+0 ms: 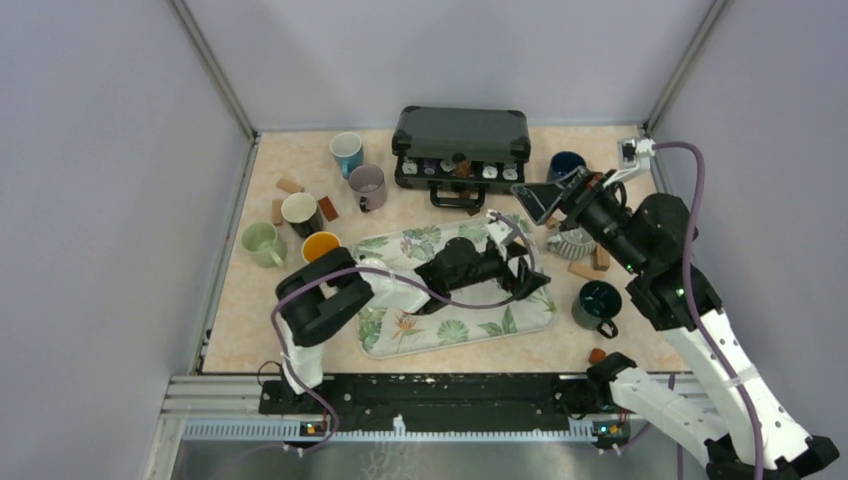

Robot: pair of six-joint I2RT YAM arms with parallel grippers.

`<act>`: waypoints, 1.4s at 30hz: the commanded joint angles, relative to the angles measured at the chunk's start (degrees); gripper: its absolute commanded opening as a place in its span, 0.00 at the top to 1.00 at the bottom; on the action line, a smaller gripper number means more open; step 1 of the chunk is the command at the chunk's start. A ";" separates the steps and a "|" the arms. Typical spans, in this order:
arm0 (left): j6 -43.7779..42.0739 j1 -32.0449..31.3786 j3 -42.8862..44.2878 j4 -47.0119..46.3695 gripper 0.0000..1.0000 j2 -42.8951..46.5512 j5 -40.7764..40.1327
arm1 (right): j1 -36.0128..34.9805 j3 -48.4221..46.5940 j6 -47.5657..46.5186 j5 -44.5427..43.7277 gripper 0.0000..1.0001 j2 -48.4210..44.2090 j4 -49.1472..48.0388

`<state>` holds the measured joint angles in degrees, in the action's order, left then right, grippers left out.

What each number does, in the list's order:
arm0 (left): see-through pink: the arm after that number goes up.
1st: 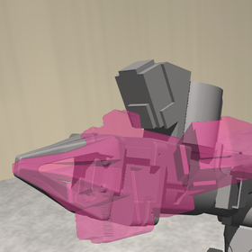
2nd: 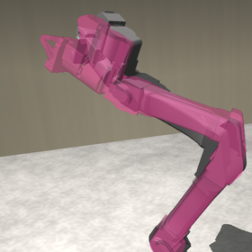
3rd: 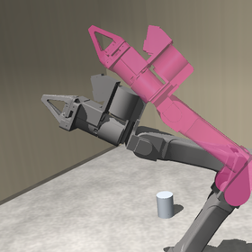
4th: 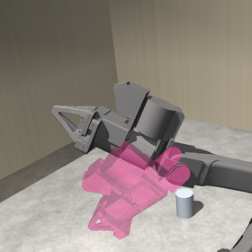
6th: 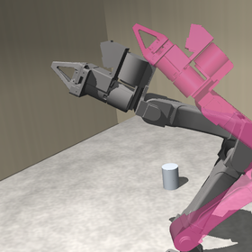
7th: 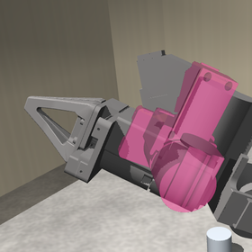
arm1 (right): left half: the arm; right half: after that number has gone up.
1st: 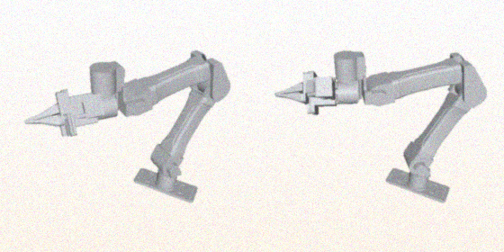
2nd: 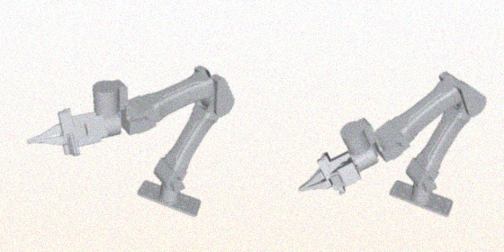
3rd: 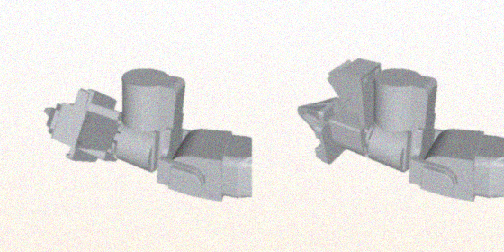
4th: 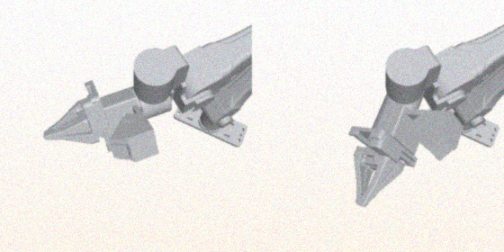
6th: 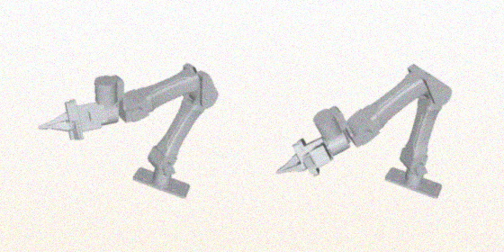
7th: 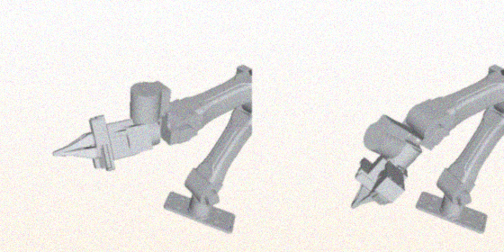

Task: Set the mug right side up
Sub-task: Place the cup at the corner of the board, then turn over the cup on the tray.

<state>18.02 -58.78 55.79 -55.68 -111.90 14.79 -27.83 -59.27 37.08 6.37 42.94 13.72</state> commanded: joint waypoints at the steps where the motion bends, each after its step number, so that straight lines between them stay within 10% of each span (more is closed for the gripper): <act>1: 1.13 1.64 -3.29 8.74 0.01 9.87 -8.49 | 0.46 -4.35 -0.18 2.13 0.01 2.25 -3.32; 24: 12.75 17.52 1.09 76.85 0.01 42.39 -29.70 | 0.44 -1.82 -2.06 -1.71 0.01 6.44 -3.21; 42: 2.71 33.58 19.25 101.75 0.02 21.70 -21.19 | 0.49 5.79 -3.29 1.95 0.01 8.98 0.57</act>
<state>23.70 -26.96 73.89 41.78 -87.11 -8.80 -27.83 -54.74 35.44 7.03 52.10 14.37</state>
